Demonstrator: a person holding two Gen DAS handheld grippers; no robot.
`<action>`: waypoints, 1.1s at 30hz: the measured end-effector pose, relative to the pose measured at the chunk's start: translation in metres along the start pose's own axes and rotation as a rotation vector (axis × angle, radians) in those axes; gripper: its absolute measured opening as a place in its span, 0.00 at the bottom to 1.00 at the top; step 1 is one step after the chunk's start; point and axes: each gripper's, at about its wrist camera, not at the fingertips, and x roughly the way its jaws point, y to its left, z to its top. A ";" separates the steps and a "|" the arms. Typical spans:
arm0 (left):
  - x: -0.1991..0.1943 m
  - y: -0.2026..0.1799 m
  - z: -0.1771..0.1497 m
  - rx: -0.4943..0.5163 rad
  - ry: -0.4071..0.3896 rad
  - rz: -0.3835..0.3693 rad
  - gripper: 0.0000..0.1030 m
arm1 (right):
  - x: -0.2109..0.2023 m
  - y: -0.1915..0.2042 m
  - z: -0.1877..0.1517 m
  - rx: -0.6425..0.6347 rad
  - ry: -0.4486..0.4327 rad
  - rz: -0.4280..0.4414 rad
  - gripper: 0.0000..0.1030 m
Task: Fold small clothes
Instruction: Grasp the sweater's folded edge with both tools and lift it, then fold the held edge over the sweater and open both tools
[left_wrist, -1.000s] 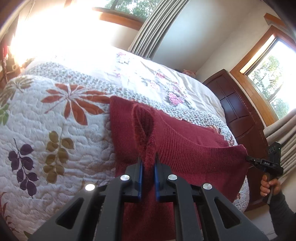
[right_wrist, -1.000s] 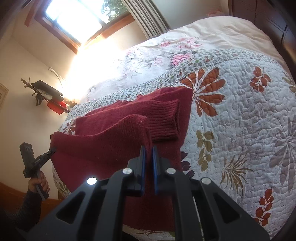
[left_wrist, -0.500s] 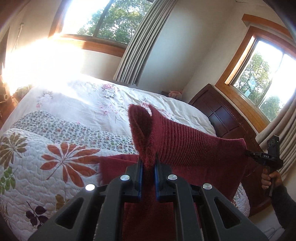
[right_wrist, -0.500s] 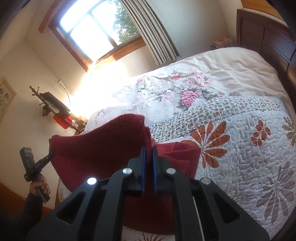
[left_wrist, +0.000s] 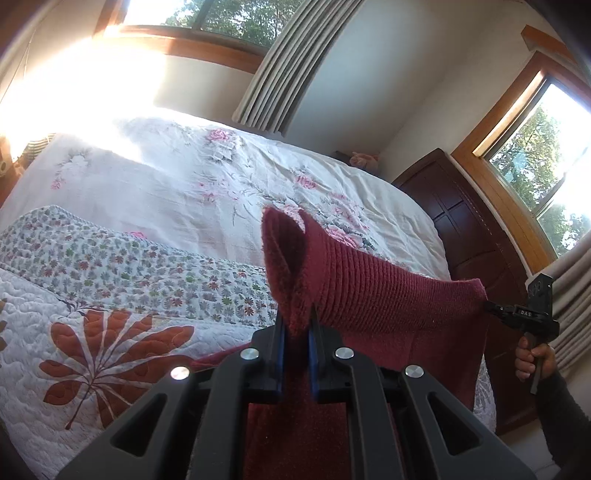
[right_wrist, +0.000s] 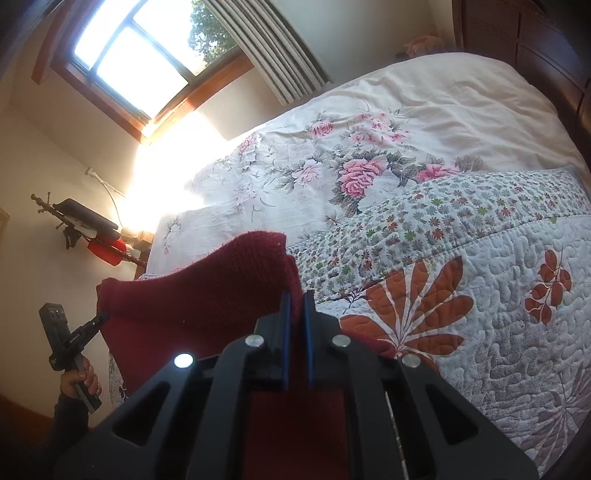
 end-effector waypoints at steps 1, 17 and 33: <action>0.009 0.005 0.002 -0.016 0.021 -0.001 0.09 | 0.007 -0.003 0.002 0.006 0.010 -0.006 0.06; 0.111 0.067 -0.014 -0.170 0.266 0.077 0.11 | 0.103 -0.055 -0.002 0.088 0.193 -0.084 0.08; 0.099 -0.011 -0.039 0.043 0.217 0.077 0.18 | 0.084 -0.042 -0.048 0.162 0.119 0.144 0.28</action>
